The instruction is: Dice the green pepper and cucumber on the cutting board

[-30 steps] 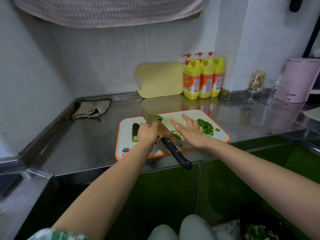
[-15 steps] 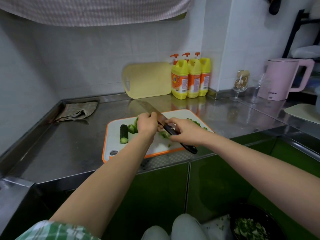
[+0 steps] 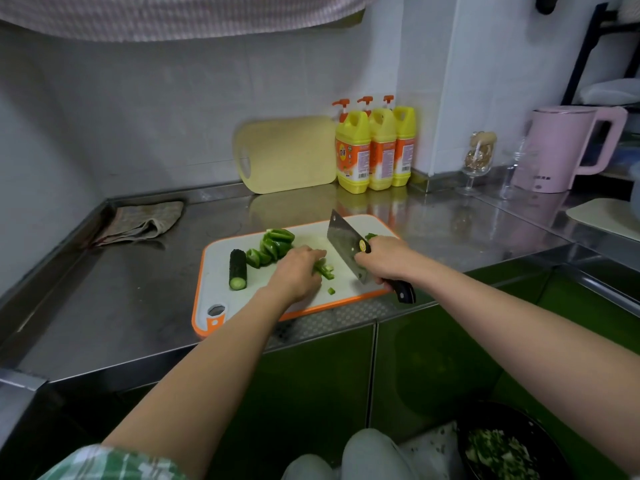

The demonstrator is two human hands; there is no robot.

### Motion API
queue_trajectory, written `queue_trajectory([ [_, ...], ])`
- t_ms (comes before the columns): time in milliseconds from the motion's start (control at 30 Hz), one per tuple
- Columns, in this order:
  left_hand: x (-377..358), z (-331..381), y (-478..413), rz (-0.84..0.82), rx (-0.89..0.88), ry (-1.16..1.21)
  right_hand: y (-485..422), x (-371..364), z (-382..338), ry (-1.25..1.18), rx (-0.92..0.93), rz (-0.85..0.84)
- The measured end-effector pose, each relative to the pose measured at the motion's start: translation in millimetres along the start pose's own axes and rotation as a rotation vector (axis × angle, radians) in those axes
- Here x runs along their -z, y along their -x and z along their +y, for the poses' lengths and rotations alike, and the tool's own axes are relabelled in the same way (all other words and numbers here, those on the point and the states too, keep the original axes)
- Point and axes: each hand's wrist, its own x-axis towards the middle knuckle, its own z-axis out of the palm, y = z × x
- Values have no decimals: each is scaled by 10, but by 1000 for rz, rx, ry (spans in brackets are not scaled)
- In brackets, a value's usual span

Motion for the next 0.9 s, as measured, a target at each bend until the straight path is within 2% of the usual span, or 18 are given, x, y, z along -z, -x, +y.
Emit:
queue_trajectory([
  [133,14,-42,-44,3,-79,16,-1,1,-74,91,-22,4],
  [300,25,-99,-58,-22,-232,-3,-54,-3,17,68,-21,6],
  [400,17,-49,-71,60,-211,-23,-85,-26,99,-6,-32,15],
  [533,-6,34,-72,170,-90,-65,-105,-41,149,-39,-34,18],
  [733,5,-16,-14,171,-102,-12,-67,-33,158,-65,8,38],
  [833,31,-57,34,180,-193,70,-41,-38,168,-150,33,81],
  [900,60,-74,88,105,-303,108,-17,-14,173,-201,36,103],
])
